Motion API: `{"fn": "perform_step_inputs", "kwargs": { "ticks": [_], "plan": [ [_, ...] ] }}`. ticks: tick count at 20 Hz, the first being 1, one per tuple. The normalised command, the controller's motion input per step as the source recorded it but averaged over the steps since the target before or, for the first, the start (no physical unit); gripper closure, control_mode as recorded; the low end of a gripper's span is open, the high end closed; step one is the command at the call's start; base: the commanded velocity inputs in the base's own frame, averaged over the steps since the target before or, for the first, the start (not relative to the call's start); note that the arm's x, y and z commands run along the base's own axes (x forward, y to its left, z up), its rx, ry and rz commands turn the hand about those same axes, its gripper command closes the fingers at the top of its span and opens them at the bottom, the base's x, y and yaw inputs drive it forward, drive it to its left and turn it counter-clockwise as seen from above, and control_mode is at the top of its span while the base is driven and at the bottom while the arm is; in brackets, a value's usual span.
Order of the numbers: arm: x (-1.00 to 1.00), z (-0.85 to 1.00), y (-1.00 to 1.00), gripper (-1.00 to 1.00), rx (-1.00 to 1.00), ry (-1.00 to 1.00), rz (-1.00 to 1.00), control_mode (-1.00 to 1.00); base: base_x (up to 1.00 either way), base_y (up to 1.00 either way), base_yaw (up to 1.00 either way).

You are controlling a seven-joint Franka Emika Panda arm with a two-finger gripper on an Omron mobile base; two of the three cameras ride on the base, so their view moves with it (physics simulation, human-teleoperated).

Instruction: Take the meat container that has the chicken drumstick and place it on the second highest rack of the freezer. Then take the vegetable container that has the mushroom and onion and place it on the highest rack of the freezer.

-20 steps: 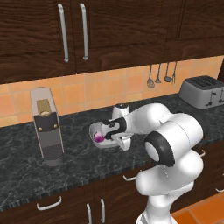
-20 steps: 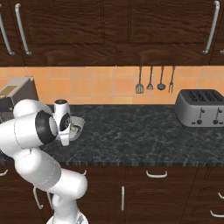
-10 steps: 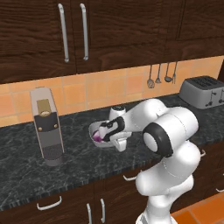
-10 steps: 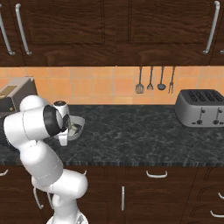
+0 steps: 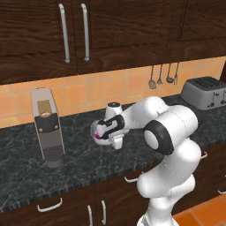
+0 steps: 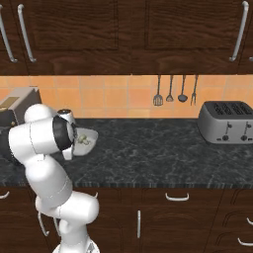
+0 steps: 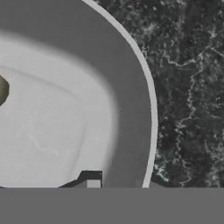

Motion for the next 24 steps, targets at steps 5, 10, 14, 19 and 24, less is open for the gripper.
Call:
{"fn": "perform_step_inputs", "kwargs": {
  "ticks": [5, 10, 14, 19, 24],
  "plan": [
    [-0.56, 0.07, -0.45, 1.00, 0.05, -0.03, -0.03, -1.00, 0.00, 0.00, 0.00],
    [-0.83, 0.47, -0.50, 1.00, 0.09, 0.00, 0.02, -1.00, 0.00, 0.00, 0.00],
    [-0.90, 0.90, -0.34, 1.00, 0.04, 0.00, 0.15, -1.00, 0.00, 0.00, 0.00],
    [-0.76, 0.99, -0.38, 1.00, 0.00, 0.00, 0.28, -1.00, 0.00, 0.00, 0.00],
    [-0.49, 1.00, -0.36, 1.00, 0.00, 0.00, 0.40, -1.00, 0.00, 0.00, 0.00]
  ]
}}
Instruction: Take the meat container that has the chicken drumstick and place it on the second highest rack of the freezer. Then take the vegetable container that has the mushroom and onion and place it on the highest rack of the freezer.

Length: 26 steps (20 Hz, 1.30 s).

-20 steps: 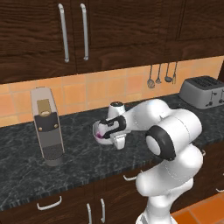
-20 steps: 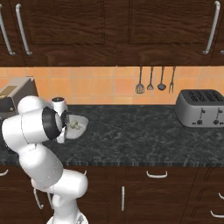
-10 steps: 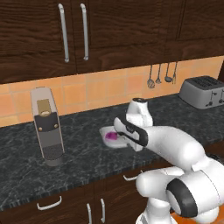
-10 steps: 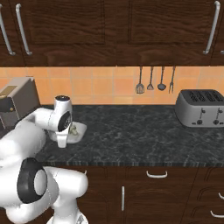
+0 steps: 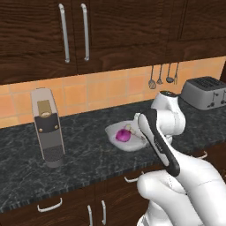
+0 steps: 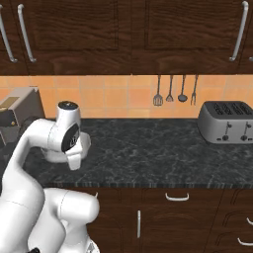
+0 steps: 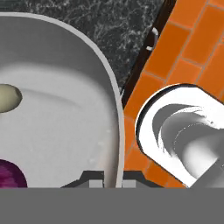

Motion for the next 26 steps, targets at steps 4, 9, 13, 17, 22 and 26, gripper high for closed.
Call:
{"fn": "perform_step_inputs", "kwargs": {
  "ticks": [4, 9, 13, 17, 22, 26],
  "plan": [
    [-0.37, 1.00, -0.20, 1.00, 0.01, 0.00, 0.45, -1.00, 0.00, 0.00, 0.00],
    [-0.52, 1.00, -0.08, 1.00, 0.02, 0.00, 0.35, -1.00, 0.00, 0.00, 0.00],
    [-0.79, 1.00, -0.18, 1.00, 0.00, -0.03, 0.24, -1.00, 0.00, 0.00, 0.00],
    [-0.99, 0.94, -0.06, 1.00, 0.00, -0.08, 0.09, -1.00, 0.00, 0.00, 0.00],
    [-0.98, 0.51, 0.00, 1.00, 0.00, -0.26, 0.00, -1.00, 0.00, 0.00, 0.00],
    [-0.38, 0.11, 0.00, 1.00, 0.00, -0.14, 0.00, -1.00, 0.00, 0.00, 0.00]
  ]
}}
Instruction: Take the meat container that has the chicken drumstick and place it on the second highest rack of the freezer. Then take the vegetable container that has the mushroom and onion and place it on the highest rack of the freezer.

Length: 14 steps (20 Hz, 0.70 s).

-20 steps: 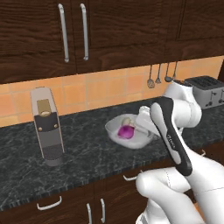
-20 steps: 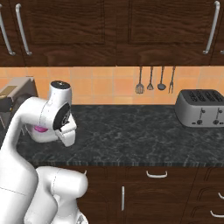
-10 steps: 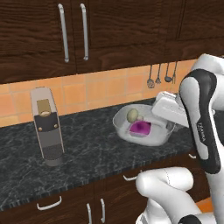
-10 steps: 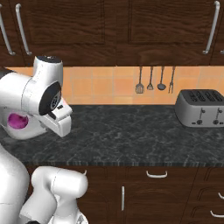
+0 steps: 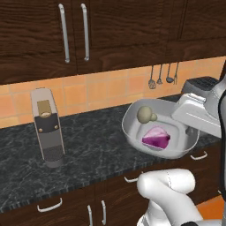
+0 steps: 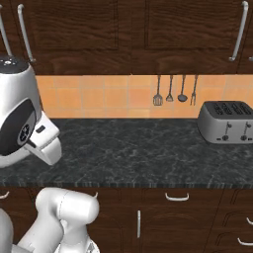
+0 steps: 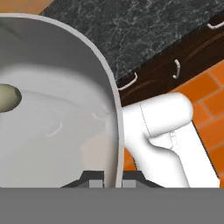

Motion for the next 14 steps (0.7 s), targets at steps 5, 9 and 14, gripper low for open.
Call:
{"fn": "perform_step_inputs", "kwargs": {
  "ticks": [5, 9, 14],
  "plan": [
    [-0.04, 0.00, 0.03, 1.00, 0.00, 0.07, 0.00, -1.00, 0.00, 0.00, 0.00],
    [-0.02, 0.00, -0.01, 1.00, 0.00, 0.03, 0.00, 1.00, -0.42, -0.07, -0.02],
    [0.00, 0.00, 0.00, 1.00, 0.00, 0.00, 0.00, 1.00, -0.95, -0.35, -0.27]
  ]
}}
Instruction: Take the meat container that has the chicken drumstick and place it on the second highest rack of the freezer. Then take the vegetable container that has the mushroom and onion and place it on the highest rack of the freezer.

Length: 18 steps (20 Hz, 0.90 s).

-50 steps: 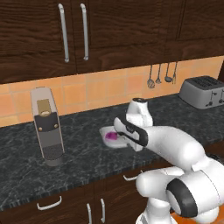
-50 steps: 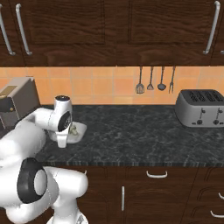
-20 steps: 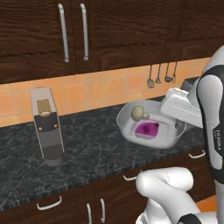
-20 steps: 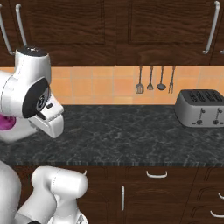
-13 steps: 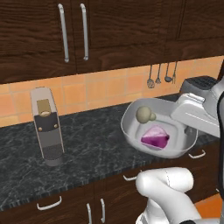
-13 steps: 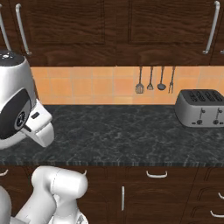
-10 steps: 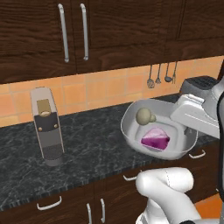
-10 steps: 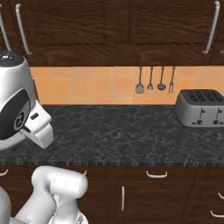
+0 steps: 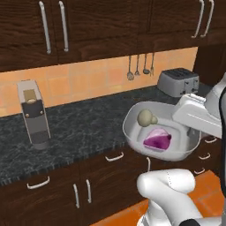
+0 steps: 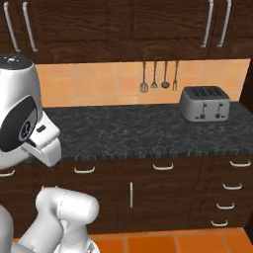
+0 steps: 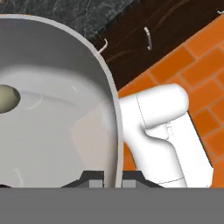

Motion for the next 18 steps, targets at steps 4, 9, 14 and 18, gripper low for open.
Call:
{"fn": "perform_step_inputs", "kwargs": {
  "ticks": [4, 9, 14, 18],
  "plan": [
    [0.00, 0.00, 0.00, 1.00, 0.00, 0.00, 0.00, 1.00, -0.15, -0.16, -0.77],
    [0.00, 0.00, 0.00, 1.00, 0.00, 0.00, 0.00, 1.00, 0.00, -0.01, -0.94],
    [0.00, 0.00, 0.00, 1.00, 0.00, 0.00, 0.00, 1.00, 0.00, -0.50, -0.81],
    [0.00, 0.00, 0.00, 1.00, 0.00, 0.00, 0.00, 1.00, 0.10, -0.91, -0.65]
  ]
}}
